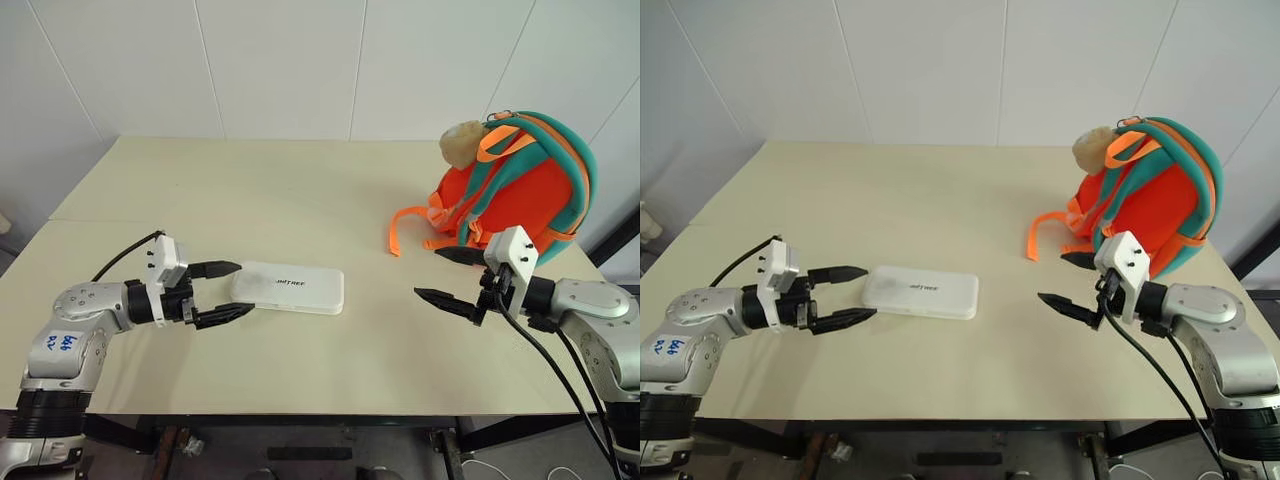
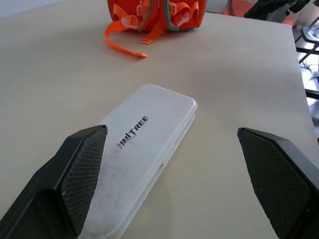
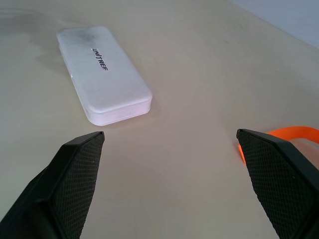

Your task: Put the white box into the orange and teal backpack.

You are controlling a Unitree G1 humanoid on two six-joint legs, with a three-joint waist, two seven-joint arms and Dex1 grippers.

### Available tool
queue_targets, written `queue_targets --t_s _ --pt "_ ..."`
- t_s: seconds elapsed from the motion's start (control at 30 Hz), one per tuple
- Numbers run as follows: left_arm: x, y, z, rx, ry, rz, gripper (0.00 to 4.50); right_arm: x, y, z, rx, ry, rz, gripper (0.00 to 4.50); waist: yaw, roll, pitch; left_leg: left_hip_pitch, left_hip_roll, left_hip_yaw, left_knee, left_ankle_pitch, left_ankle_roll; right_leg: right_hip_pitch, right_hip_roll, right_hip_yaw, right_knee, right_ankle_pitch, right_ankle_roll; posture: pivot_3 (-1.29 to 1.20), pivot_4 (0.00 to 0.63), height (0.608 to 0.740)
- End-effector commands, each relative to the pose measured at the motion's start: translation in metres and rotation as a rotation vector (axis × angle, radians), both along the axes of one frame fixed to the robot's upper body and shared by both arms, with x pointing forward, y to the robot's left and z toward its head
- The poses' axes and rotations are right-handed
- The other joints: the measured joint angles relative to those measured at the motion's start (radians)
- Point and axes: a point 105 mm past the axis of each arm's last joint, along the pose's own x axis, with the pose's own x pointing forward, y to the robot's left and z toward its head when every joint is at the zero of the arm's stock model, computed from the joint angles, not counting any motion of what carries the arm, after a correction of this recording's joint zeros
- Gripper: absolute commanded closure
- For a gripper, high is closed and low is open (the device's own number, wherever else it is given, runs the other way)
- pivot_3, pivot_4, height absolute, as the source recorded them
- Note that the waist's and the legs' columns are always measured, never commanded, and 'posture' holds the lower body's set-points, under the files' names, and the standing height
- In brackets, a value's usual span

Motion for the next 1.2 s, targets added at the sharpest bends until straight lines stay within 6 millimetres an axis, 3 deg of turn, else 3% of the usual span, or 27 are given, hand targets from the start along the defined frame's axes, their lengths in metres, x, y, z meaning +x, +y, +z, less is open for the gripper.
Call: queue_targets --t_s 0.03,0.23,0.43,0.53,0.63,0.93,1.0,1.2 --pt "0.005 0.005 0.01 0.019 -0.015 0.028 0.04 0.002 0.006 0.01 -0.009 -0.025 0.036 0.0 -0.003 0.0 0.0 0.0 0.0 0.0 0.0 0.0 0.0 0.0 0.0 0.0 0.0 0.0 0.0 0.0 0.15 0.74" --pt "0.002 0.011 0.004 0.031 0.031 0.064 0.04 0.005 0.018 0.003 -0.008 0.02 0.094 0.0 -0.004 0.0 0.0 0.0 0.0 0.0 -0.001 0.0 0.0 0.0 0.0 0.0 0.0 0.0 0.0 0.0 0.15 0.74" --pt "-0.004 0.038 0.007 0.073 0.045 0.13 0.04 0.01 0.052 -0.004 -0.021 0.044 0.21 0.0 -0.018 0.0 0.0 0.0 0.0 0.0 -0.001 0.0 0.0 -0.001 0.0 0.0 0.0 0.0 0.0 0.0 0.15 0.74" --pt "-0.004 0.05 0.011 0.079 0.029 0.161 0.0 0.013 0.065 -0.011 -0.025 0.064 0.242 0.62 -0.022 0.0 0.0 0.0 0.0 0.0 -0.001 0.0 0.0 -0.001 0.0 0.0 0.001 0.0 0.0 0.0 0.15 0.74" --pt "0.004 0.063 0.009 0.101 -0.008 0.235 0.6 0.023 0.07 -0.027 -0.057 0.08 0.218 1.58 -0.023 0.0 0.0 0.0 0.0 0.0 -0.001 0.0 0.0 -0.001 0.0 0.0 0.0 0.0 0.0 0.0 0.15 0.74" --pt "0.047 0.088 -0.026 0.233 -0.033 0.423 3.41 0.071 0.07 -0.057 -0.073 0.085 0.076 4.5 -0.023 0.0 0.0 -0.001 0.0 0.0 0.0 0.001 -0.001 -0.003 0.0 0.0 0.003 0.0 0.0 0.0 0.15 0.74" --pt "0.056 0.085 -0.032 0.236 -0.026 0.446 3.96 0.074 0.072 -0.06 -0.06 0.086 0.065 4.5 -0.022 0.0 0.0 -0.001 0.0 0.0 -0.001 0.001 -0.001 -0.003 0.0 0.0 0.003 0.0 0.0 0.0 0.15 0.74" --pt "0.066 0.058 -0.045 0.212 -0.022 0.406 3.96 0.073 0.088 -0.07 -0.048 0.091 0.079 4.5 -0.025 0.0 0.0 -0.002 0.0 0.001 -0.001 0.001 -0.001 -0.004 0.0 0.0 0.005 0.0 0.001 0.0 0.15 0.74"
